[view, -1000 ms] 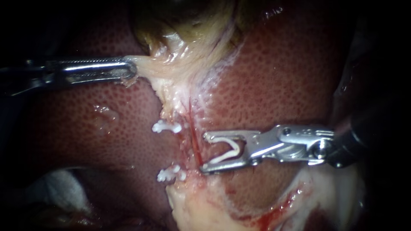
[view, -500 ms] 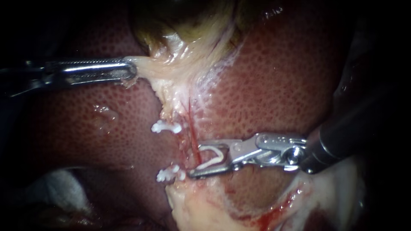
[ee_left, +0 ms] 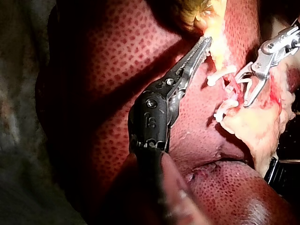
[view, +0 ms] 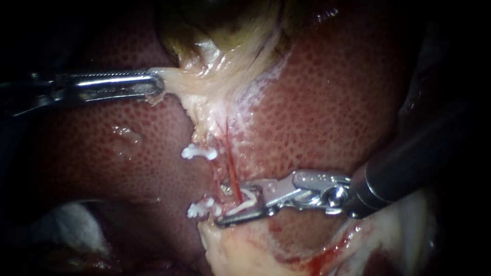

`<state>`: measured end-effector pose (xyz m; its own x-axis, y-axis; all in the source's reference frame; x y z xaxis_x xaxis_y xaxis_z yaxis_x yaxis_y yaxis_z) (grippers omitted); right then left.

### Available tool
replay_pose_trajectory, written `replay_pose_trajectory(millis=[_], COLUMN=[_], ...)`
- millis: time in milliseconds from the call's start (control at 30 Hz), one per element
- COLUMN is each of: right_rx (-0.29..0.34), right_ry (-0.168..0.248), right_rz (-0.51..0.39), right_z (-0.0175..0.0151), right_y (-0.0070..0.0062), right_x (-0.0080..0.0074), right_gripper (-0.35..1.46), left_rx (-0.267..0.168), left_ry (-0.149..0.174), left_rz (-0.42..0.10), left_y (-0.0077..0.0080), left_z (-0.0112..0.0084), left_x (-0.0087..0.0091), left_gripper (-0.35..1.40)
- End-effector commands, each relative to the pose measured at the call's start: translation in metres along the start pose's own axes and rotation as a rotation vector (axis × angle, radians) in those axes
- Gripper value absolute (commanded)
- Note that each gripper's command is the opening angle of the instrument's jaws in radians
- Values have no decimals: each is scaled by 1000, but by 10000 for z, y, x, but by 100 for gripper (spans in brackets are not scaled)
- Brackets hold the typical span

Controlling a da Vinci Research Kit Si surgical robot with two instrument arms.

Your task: Clipping first clip right tube

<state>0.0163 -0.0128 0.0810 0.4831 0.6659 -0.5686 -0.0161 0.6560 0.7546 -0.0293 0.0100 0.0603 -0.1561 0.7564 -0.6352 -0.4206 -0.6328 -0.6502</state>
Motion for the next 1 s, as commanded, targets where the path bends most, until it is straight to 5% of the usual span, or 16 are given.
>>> replay_pose_trajectory(millis=[33, 267, 1000], right_rx=[-3, 17, 34], right_ry=[-6, -28, -67], right_rz=[11, 87, 135], right_z=[-2, -10, -12], right_y=[0, 3, 2], right_x=[1, -3, -5], right_gripper=[20, -35, -35], left_rx=[0, 0, 0], left_ry=[0, 0, 0], left_rz=[0, 0, 0], left_y=[0, 0, 0], left_z=[0, 0, 1], left_x=[0, 0, 0], left_gripper=[-35, -35, -35])
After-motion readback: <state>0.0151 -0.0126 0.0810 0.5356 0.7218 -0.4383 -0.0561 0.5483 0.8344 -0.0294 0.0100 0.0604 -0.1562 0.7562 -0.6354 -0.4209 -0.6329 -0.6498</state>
